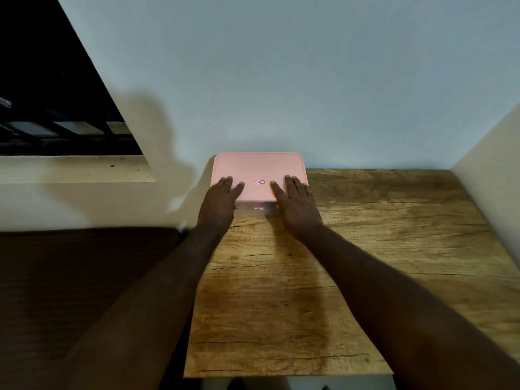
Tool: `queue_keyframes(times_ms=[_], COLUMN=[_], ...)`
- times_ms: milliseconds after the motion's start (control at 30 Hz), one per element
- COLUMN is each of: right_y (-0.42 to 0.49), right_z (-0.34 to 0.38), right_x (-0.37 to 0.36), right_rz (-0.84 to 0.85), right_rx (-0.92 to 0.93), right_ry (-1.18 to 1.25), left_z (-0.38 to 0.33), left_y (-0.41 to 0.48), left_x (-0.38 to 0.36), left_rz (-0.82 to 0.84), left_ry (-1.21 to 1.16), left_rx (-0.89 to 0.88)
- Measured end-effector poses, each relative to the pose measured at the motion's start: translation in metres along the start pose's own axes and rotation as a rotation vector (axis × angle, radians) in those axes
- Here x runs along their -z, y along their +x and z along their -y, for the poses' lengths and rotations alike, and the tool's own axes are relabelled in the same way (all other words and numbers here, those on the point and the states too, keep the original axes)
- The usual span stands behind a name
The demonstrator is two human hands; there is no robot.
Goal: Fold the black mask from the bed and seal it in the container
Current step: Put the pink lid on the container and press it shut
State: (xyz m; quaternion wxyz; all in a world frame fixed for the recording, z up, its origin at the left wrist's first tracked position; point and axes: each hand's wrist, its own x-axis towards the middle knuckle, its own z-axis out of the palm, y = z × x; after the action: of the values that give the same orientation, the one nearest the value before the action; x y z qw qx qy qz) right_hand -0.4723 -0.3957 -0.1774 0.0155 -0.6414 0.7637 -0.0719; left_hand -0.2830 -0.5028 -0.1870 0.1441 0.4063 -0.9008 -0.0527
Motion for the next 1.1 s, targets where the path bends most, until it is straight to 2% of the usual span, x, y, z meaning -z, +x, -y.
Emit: queue_keyframes(times_ms=[1100], right_y=[0.035], right_z=[-0.012], right_x=[-0.004], right_rz=[-0.03], right_rx=[0.015], right_ry=[-0.027], left_z=[0.003], left_y=[0.026], left_x=[-0.002], left_rz=[-0.039], left_ry=[0.02], left_rx=[0.01])
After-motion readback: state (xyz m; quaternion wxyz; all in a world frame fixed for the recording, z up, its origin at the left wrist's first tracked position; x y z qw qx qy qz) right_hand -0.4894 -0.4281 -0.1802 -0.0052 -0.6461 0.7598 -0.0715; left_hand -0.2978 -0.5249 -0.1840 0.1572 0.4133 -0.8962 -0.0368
